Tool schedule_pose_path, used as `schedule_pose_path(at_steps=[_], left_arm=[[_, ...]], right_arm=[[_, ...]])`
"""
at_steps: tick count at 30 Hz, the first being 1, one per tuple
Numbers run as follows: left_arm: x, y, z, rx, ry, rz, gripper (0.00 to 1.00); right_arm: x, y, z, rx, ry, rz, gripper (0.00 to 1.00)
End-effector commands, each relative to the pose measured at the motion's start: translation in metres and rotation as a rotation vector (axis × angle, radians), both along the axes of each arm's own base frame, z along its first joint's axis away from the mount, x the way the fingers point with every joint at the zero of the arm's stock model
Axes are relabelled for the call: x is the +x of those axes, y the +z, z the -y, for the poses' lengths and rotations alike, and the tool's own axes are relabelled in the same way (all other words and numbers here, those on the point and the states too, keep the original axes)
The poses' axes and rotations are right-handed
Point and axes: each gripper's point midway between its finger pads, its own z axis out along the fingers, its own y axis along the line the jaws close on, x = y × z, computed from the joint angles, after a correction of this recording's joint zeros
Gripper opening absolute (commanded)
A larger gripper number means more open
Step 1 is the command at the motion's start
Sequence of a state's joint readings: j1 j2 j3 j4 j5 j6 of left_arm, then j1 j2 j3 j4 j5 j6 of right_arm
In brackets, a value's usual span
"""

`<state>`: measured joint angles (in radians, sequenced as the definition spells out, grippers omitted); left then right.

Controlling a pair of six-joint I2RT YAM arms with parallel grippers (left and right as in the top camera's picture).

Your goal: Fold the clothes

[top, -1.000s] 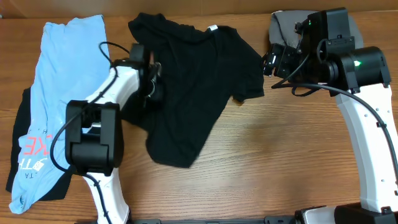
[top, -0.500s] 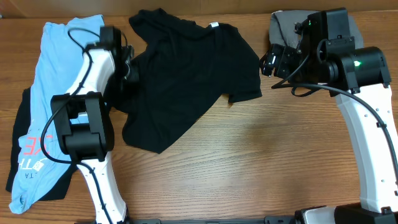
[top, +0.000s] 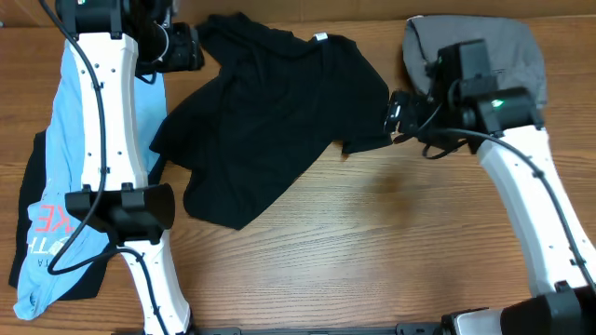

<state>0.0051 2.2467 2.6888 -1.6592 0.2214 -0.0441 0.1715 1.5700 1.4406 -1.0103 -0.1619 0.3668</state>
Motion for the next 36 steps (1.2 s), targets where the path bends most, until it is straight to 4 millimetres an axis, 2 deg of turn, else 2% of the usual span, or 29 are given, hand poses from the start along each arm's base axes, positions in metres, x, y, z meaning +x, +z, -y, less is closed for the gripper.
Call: schedule_pose_path(at_steps=[1, 6, 13, 22, 27, 30, 32, 33, 34, 35, 36], left_arm=[[-0.009, -0.001, 0.027, -0.01, -0.121, -0.014, 0.66], [-0.008, -0.011, 0.039, 0.043, -0.147, -0.023, 0.66], [-0.011, -0.013, 0.056, 0.07, -0.185, -0.025, 0.65], [-0.018, -0.015, 0.069, 0.071, -0.205, -0.046, 0.64], [-0.024, -0.029, 0.074, 0.072, -0.16, -0.111, 0.64], [-0.03, -0.042, 0.077, 0.072, -0.15, -0.166, 0.63], [-0.036, -0.055, 0.078, 0.079, -0.156, -0.215, 0.61], [-0.039, -0.06, 0.078, 0.081, -0.157, -0.236, 0.6], [-0.045, -0.07, 0.079, 0.084, -0.153, -0.276, 0.58], [-0.048, -0.075, 0.079, 0.087, -0.154, -0.297, 0.55], [-0.051, -0.08, 0.079, 0.09, -0.15, -0.32, 0.51]], right_arm=[[0.0, -0.039, 0.001, -0.01, -0.007, -0.009, 0.91], [0.025, -0.089, 0.002, -0.018, -0.028, 0.065, 0.88], [0.045, -0.149, 0.001, -0.034, -0.048, 0.022, 0.81], [0.056, -0.187, 0.008, -0.08, -0.075, 0.007, 0.72], [0.056, -0.21, 0.003, -0.056, -0.082, -0.026, 0.66], [0.055, -0.22, 0.002, -0.054, -0.078, -0.042, 0.56], [0.054, -0.222, 0.002, -0.052, -0.076, -0.05, 0.4], [0.053, -0.222, 0.001, -0.049, -0.074, -0.052, 0.28], [0.052, -0.222, -0.001, -0.037, -0.069, -0.057, 0.09], [0.051, -0.221, -0.003, -0.025, -0.063, -0.062, 0.04], [0.05, -0.219, -0.006, -0.009, -0.056, -0.071, 0.04]])
